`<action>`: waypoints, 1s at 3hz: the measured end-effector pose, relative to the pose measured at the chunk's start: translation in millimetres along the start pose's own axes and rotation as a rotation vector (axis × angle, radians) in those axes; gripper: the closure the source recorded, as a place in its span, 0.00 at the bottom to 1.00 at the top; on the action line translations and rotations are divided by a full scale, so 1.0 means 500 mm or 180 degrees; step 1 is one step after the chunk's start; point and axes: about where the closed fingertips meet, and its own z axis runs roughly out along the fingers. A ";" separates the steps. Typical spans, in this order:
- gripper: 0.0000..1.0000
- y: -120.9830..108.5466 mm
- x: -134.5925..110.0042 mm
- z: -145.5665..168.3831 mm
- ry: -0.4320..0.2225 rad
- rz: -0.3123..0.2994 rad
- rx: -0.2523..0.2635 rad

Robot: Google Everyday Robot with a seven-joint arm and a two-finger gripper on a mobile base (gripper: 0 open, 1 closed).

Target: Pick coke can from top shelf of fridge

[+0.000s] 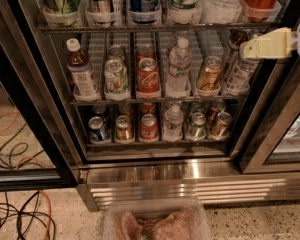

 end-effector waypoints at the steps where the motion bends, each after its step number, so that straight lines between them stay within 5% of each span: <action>1: 0.16 -0.011 -0.033 0.008 -0.0232 -0.0050 0.0174; 3: 0.21 -0.030 -0.092 0.025 -0.0534 -0.0098 0.0407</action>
Offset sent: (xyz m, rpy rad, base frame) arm 0.0399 -0.0149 0.0341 -0.0899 -0.2114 -0.1028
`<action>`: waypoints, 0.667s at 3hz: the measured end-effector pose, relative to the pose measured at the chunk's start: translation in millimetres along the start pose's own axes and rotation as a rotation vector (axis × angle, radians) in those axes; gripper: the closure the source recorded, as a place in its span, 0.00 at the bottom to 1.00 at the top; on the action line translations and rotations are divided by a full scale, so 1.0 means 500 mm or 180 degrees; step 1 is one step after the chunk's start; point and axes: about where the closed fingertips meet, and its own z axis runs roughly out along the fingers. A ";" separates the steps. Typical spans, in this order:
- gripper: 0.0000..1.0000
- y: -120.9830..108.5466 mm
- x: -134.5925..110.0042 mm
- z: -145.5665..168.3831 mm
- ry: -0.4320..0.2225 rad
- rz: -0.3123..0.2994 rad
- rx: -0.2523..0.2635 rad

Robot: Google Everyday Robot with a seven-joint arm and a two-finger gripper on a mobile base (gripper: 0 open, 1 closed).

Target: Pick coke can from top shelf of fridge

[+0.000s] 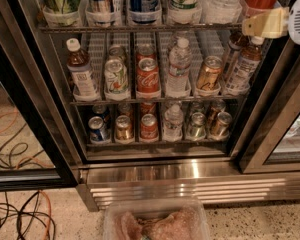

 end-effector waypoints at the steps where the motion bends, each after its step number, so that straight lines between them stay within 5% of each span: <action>1: 0.34 0.011 -0.035 0.033 -0.0079 0.0039 0.0020; 2: 0.34 0.016 -0.047 0.047 -0.0103 0.0042 0.0017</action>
Offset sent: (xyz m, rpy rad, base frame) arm 0.0171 0.0068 0.0072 0.0195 -0.0203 -0.0103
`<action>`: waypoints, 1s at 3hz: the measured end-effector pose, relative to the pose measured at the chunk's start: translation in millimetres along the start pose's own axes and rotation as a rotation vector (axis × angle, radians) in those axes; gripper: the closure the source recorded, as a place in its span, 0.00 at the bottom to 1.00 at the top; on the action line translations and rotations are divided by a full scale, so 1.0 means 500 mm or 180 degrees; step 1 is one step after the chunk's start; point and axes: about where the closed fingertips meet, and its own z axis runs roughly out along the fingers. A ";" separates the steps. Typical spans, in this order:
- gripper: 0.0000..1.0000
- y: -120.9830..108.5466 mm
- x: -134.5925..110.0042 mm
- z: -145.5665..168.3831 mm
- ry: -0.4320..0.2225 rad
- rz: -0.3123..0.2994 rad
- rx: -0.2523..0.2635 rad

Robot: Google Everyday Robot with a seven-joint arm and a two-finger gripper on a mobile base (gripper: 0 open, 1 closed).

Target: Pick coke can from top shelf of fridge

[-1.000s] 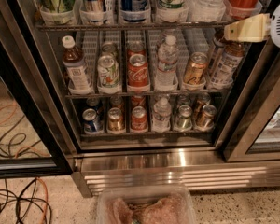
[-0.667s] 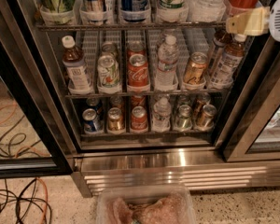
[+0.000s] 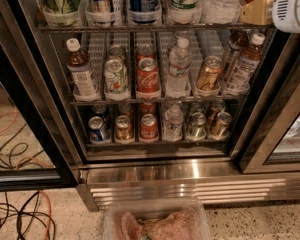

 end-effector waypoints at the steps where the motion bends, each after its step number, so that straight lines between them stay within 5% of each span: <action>1: 0.34 -0.003 -0.017 0.013 -0.0034 0.0016 0.0033; 3: 0.35 -0.025 -0.036 0.048 -0.0091 0.0100 0.0141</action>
Offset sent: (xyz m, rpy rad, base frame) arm 0.0349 -0.0101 0.0069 0.0197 -0.0315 -0.0546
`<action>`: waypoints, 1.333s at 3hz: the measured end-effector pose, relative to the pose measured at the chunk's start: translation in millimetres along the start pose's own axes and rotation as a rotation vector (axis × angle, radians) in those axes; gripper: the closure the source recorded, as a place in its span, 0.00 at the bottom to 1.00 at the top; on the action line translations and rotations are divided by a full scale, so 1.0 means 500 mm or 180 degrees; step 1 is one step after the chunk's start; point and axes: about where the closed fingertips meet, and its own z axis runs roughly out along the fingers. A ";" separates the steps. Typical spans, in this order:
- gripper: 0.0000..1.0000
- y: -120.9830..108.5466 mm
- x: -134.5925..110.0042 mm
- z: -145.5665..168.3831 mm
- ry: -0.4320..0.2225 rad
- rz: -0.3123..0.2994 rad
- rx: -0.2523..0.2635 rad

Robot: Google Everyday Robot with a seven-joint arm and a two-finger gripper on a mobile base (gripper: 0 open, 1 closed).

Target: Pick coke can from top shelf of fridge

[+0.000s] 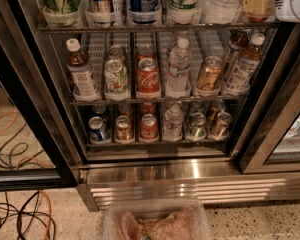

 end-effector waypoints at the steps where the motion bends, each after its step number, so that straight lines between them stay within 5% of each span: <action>1: 0.36 -0.008 -0.005 0.019 -0.0015 0.0066 0.0023; 4: 0.37 -0.008 -0.039 0.062 -0.0145 0.0179 -0.0008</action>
Offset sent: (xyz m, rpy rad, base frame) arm 0.0311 -0.0078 0.0021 0.0438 -0.0366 -0.0209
